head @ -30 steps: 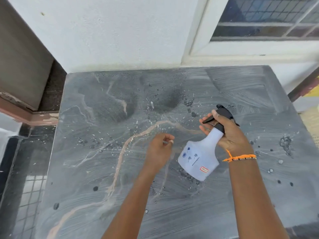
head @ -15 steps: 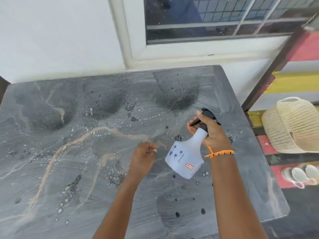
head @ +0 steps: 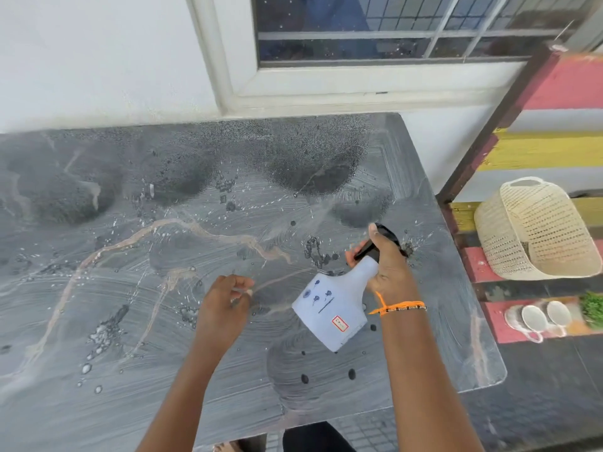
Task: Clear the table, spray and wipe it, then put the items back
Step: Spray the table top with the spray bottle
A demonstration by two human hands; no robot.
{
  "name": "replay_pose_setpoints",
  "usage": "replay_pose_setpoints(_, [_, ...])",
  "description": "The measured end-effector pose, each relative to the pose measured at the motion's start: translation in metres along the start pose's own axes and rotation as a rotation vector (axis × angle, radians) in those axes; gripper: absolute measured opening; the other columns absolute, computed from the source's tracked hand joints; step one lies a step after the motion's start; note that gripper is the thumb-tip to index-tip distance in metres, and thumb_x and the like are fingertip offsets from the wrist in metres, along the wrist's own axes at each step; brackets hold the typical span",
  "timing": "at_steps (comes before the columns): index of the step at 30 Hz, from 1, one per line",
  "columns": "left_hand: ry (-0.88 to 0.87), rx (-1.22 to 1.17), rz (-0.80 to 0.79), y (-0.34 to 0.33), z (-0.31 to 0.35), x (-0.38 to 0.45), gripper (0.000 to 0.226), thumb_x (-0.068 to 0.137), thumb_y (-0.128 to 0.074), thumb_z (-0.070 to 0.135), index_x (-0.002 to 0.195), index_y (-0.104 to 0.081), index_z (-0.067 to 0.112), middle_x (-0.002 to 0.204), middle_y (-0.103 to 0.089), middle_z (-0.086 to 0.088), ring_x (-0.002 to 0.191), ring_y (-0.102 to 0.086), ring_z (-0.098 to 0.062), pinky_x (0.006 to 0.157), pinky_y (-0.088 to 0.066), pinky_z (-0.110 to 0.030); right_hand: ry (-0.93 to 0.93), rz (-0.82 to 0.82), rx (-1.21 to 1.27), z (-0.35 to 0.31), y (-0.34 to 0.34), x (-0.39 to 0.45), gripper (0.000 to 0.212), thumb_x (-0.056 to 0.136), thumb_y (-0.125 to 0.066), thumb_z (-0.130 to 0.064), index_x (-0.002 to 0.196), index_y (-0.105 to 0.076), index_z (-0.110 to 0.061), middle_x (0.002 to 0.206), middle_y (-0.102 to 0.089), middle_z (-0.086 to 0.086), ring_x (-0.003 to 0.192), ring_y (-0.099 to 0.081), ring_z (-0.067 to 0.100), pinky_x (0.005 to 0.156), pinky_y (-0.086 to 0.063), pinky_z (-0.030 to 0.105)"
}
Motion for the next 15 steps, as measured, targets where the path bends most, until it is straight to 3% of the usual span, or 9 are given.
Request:
replay_pose_setpoints(3, [0.020,-0.024,0.064,0.019,-0.017,-0.020,0.018,0.085,-0.055,-0.001,0.090,-0.061,0.015,0.098,-0.059,0.000,0.081,-0.056,-0.014,0.071,-0.039,-0.017,-0.034,-0.100,-0.009,0.031,-0.013,-0.020,0.041,0.091,-0.056,-0.026,0.055,-0.055,-0.007,0.045,-0.056,0.004,0.049,-0.056,0.016,0.048,-0.055,0.026])
replay_pose_setpoints(8, [0.015,0.025,0.163,0.060,-0.052,-0.061,0.025,0.079,-0.061,-0.004,0.098,-0.063,0.013,0.103,-0.056,-0.003,0.092,-0.058,-0.023,0.080,-0.039,-0.026,-0.134,-0.351,-0.356,0.108,-0.050,-0.070,0.022,0.091,-0.056,-0.019,0.073,-0.059,-0.006,0.071,-0.063,0.010,0.080,-0.062,0.024,0.057,-0.059,0.034])
replay_pose_setpoints(11, [0.042,0.087,0.279,0.091,-0.077,-0.090,0.034,0.072,-0.067,-0.005,0.104,-0.062,0.003,0.107,-0.057,-0.015,0.102,-0.055,-0.033,0.088,-0.037,-0.032,-0.237,-0.498,-0.555,0.171,-0.069,-0.107,0.021,0.089,-0.057,-0.015,0.070,-0.063,-0.007,0.071,-0.064,0.008,0.082,-0.062,0.022,0.057,-0.058,0.034])
replay_pose_setpoints(15, [0.185,0.134,0.409,0.137,-0.130,-0.142,0.052,0.069,-0.071,0.003,0.117,-0.054,0.002,0.122,-0.050,-0.018,0.116,-0.045,-0.035,0.099,-0.028,-0.034,-0.378,-0.650,-0.763,0.267,-0.086,-0.156,0.019,0.086,-0.063,-0.017,0.070,-0.064,-0.007,0.070,-0.064,0.005,0.085,-0.062,0.020,0.059,-0.058,0.034])
Point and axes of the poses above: each hand's wrist, its own x-axis towards the middle knuckle, its own y-axis out of the back of the hand, z = x × y, the point moved 5 cm from there along x, towards the middle knuckle
